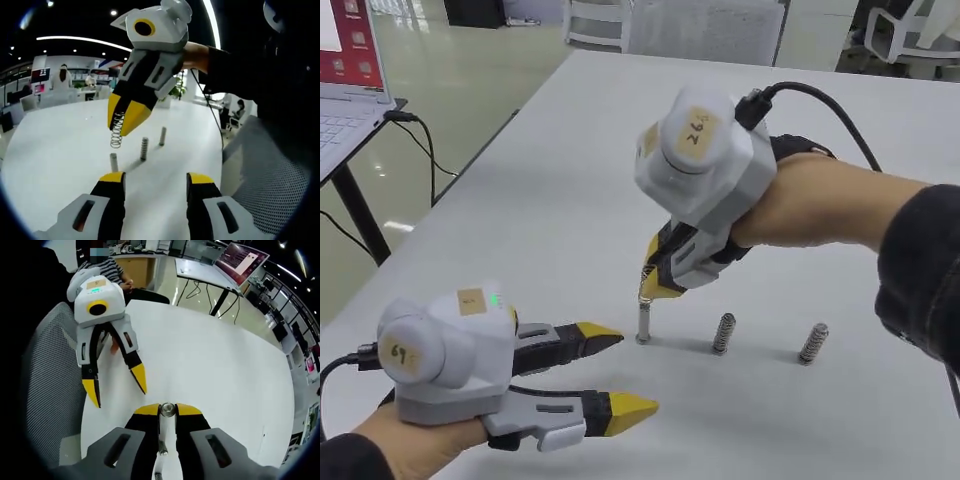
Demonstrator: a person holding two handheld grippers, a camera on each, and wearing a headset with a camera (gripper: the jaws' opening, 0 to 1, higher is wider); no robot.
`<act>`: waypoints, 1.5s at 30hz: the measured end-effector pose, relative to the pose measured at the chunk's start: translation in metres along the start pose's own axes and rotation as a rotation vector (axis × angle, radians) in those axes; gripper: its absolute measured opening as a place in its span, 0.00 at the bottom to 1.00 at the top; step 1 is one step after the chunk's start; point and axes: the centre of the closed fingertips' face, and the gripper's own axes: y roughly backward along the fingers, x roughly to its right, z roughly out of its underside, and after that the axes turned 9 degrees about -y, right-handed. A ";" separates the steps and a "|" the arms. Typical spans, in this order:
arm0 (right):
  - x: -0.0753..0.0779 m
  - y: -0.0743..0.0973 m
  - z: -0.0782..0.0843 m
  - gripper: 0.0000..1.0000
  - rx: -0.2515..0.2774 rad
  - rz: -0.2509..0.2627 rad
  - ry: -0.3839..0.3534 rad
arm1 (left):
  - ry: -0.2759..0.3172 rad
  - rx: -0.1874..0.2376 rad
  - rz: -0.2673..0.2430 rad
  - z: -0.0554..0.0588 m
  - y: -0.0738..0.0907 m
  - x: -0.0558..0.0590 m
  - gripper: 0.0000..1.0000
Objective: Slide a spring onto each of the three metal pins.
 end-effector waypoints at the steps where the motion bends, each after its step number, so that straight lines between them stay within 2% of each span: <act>1: 0.001 -0.001 0.000 0.08 -0.001 -0.002 -0.005 | 0.001 0.000 -0.001 0.000 0.000 0.000 0.44; 4: 0.002 -0.005 0.003 0.08 -0.011 -0.008 -0.013 | 0.005 0.003 -0.011 0.000 0.001 -0.002 0.48; 13: 0.003 -0.011 0.005 0.08 -0.018 -0.023 -0.028 | 0.012 0.000 -0.020 0.001 0.003 -0.004 0.51; 34: 0.009 -0.024 0.012 0.08 -0.043 -0.042 -0.035 | 0.008 -0.018 -0.023 0.004 0.004 -0.006 0.49; 45: 0.007 -0.041 0.021 0.08 -0.067 -0.055 -0.045 | 0.009 -0.026 -0.027 0.006 0.005 -0.007 0.48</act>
